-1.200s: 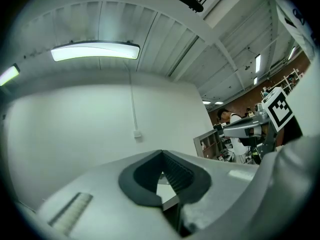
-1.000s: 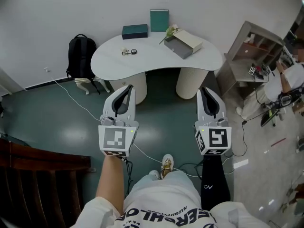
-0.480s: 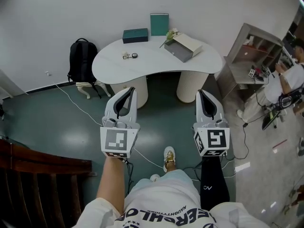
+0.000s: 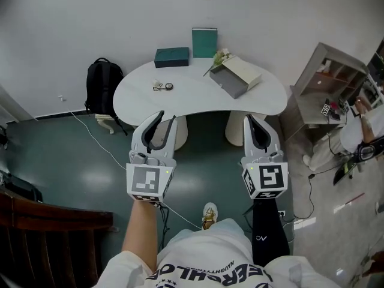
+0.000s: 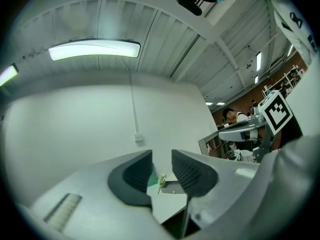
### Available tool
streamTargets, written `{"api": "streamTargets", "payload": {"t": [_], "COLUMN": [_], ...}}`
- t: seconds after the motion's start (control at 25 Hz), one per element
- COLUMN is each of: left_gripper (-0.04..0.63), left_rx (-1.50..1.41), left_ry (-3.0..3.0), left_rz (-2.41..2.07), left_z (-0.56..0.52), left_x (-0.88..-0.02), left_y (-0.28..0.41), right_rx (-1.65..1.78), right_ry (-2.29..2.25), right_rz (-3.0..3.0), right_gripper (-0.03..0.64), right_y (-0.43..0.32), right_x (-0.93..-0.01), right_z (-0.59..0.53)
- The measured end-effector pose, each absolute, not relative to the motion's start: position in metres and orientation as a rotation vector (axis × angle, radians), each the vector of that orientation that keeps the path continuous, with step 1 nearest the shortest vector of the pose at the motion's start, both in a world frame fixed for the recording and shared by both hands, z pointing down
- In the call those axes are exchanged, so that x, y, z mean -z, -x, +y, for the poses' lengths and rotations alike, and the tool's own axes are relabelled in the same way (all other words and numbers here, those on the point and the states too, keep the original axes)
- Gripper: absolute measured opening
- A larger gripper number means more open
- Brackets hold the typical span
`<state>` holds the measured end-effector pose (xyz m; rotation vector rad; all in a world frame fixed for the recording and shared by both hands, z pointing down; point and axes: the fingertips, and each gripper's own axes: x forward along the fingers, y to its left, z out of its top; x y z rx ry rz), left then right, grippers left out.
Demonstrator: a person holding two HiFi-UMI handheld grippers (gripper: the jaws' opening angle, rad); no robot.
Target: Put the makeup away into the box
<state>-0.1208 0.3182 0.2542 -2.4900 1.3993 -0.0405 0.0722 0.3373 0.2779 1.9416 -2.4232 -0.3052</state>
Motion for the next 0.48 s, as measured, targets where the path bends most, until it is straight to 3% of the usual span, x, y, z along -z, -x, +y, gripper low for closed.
{"api": "streamTargets", "payload": {"t": [0.08,0.2,0.48], "left_gripper": [0.177,0.222,0.227], "left_rx": [0.028,0.021,0.004], "left_ry": [2.495,2.48,2.422], "left_rz": [1.39,1.401,1.452], "left_z": [0.302,0.281,0.256], "left_x": [-0.253,-0.254,-0.246], "left_y": [0.109,0.094,0.079], "right_rx": [0.304,0.307,0.283], "right_ry": [-1.923,-1.895,-1.854], "right_rz": [-2.441,-2.468,-2.525], "right_gripper": [0.029,0.029,0.029], "right_y": [-0.08,-0.092,-0.107], "right_x": [-0.276,-0.276,-0.281], "right_z": [0.317,0.291,0.256]}}
